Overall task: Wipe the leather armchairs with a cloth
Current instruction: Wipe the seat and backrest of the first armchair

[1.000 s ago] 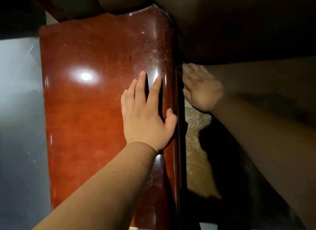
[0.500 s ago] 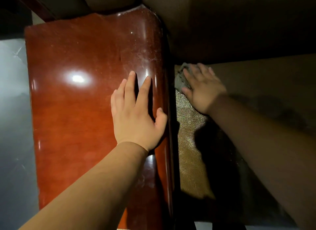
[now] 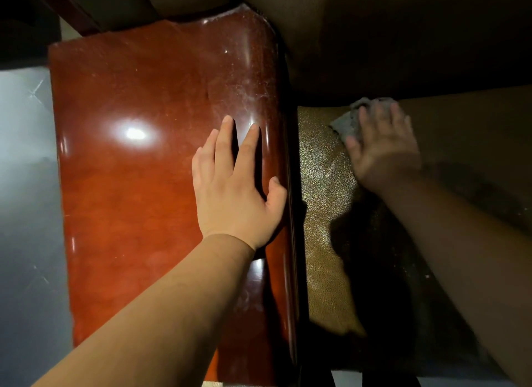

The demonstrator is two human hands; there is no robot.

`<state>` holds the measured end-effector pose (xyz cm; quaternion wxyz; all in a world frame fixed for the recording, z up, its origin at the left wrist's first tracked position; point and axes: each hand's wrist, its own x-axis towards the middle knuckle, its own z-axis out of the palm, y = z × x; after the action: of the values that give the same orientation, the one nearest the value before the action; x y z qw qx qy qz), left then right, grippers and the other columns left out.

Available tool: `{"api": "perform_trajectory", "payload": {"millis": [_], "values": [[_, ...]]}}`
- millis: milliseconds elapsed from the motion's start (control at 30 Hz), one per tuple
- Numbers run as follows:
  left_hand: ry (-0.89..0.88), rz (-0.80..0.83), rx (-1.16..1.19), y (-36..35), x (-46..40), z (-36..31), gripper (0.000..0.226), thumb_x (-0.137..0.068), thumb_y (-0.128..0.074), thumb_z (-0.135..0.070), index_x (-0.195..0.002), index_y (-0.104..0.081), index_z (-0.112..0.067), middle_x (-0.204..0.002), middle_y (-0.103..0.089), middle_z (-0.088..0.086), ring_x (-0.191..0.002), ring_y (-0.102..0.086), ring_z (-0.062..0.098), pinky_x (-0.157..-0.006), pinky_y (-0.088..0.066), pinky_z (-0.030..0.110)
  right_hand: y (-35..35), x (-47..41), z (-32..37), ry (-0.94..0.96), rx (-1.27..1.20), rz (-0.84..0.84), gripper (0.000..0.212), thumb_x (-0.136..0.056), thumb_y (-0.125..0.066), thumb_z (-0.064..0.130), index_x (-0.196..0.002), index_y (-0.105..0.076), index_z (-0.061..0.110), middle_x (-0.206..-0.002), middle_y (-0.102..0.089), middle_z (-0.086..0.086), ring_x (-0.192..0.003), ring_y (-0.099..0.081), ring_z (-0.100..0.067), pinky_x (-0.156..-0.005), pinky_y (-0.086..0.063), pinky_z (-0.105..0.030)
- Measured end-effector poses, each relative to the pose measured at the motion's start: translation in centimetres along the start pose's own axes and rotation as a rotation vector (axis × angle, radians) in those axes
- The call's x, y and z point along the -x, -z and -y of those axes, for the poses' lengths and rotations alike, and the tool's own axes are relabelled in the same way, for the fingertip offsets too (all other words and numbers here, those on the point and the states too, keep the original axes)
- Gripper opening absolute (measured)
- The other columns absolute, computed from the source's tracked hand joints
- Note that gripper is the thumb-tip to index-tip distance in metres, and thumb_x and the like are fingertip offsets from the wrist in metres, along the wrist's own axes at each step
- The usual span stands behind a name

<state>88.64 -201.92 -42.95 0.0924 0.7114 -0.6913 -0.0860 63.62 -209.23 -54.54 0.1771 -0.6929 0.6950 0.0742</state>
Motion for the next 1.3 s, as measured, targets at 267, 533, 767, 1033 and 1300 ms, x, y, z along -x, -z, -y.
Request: {"api": "perform_trajectory", "payload": {"millis": [267,533,767,1033,1300], "values": [[-0.007,-0.004,0.004,0.0,-0.1,-0.2,0.076,-0.084,-0.060,-0.041,-0.155,-0.049,-0.016,-0.168,-0.033,0.016,-0.150,-0.032,0.042,-0.119,-0.028,0.062,-1.6,4.3,1.9,0.528,0.046,0.058,0.070,-0.096,-0.036,0.058,-0.155,-0.042,0.020,-0.165,-0.036,-0.011,-0.152,-0.030,-0.038,-0.121,-0.027,-0.056],[0.011,0.037,-0.033,0.2,0.3,0.2,0.077,-0.085,-0.057,-0.044,-0.157,-0.047,-0.019,-0.170,-0.030,0.013,-0.153,-0.028,0.039,-0.123,-0.024,0.059,-0.3,1.6,5.1,-0.019,-0.007,0.064,0.076,-0.103,-0.010,0.056,-0.166,-0.012,0.014,-0.173,-0.003,-0.016,-0.159,0.003,-0.041,-0.127,0.004,-0.051],[-0.005,0.012,-0.010,0.0,-0.1,0.1,0.077,-0.085,-0.057,-0.044,-0.157,-0.047,-0.019,-0.170,-0.030,0.014,-0.152,-0.029,0.040,-0.121,-0.026,0.061,-1.0,1.4,1.0,0.258,0.043,0.039,0.079,-0.099,-0.025,0.061,-0.163,-0.029,0.015,-0.173,-0.016,-0.010,-0.159,-0.009,-0.032,-0.128,-0.007,-0.049],[0.000,0.015,-0.019,0.1,0.2,0.3,0.077,-0.085,-0.057,-0.043,-0.156,-0.047,-0.017,-0.169,-0.031,0.014,-0.152,-0.030,0.040,-0.121,-0.026,0.061,-1.3,6.2,0.9,0.201,0.063,0.132,0.085,-0.093,-0.019,0.060,-0.165,-0.020,0.015,-0.172,-0.009,-0.018,-0.158,-0.001,-0.043,-0.127,-0.002,-0.054],[-0.010,-0.007,-0.004,-0.2,0.0,0.1,0.077,-0.085,-0.055,-0.043,-0.156,-0.047,-0.017,-0.168,-0.032,0.016,-0.152,-0.030,0.041,-0.121,-0.026,0.062,-0.6,7.5,-3.9,0.099,0.039,0.046,0.079,-0.100,-0.017,0.060,-0.164,-0.026,0.013,-0.172,-0.012,-0.017,-0.158,-0.008,-0.041,-0.127,-0.008,-0.055]]}}
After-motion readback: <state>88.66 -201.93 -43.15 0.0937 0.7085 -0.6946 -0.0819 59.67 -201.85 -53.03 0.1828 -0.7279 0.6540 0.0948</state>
